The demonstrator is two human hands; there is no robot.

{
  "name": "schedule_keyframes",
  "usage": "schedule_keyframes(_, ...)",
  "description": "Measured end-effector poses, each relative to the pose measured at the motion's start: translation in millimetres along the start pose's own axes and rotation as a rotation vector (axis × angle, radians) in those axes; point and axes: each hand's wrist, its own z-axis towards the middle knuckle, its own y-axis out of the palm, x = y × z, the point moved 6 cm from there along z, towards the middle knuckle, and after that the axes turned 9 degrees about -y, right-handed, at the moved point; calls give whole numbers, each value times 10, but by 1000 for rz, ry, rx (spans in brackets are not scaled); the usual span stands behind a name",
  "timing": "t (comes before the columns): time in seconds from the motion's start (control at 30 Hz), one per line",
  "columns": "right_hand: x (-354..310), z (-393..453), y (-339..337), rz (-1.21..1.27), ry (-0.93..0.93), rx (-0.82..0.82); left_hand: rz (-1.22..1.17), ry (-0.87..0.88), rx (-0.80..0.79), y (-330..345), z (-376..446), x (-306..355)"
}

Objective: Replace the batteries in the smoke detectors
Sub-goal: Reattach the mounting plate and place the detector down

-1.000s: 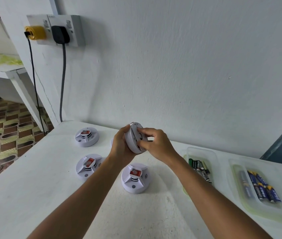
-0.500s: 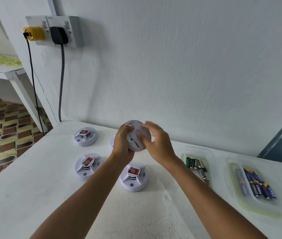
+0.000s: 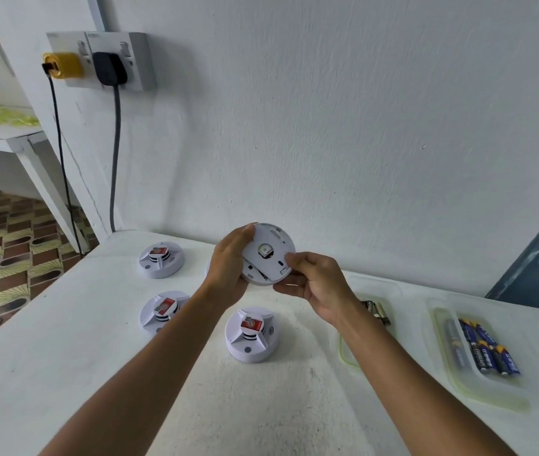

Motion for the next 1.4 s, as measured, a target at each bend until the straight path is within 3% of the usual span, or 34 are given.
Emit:
schedule_keyframes(0.23, -31, -114, 71, 8, 60, -160, 41, 49, 9, 36, -71, 66)
schedule_keyframes(0.43, -48, -149, 110, 144, 70, -157, -266, -101, -215, 175, -119, -18)
schedule_keyframes(0.53, -58, -133, 44, -259, 27, -73, -326, -137, -121, 127, -92, -108)
schedule_keyframes(0.6, -156, -108, -40, -688, -149, 45, -278, -151, -55, 85, -82, -138)
schedule_keyframes(0.67, -292, -135, 33, -880, -381, 48, -245, -185, -23, 74, -86, -184)
schedule_keyframes(0.77, -347, -168, 205, -916, -499, -44, -259, -258, -35, 150, -155, -232)
schedule_keyframes(1.0, -439, -174, 241, -971, -494, -33, -348, -257, -207, 267, -212, -202)
schedule_keyframes(1.4, -476, -236, 334, -1032, -591, -79, -315, -136, -199, 356, -220, -164)
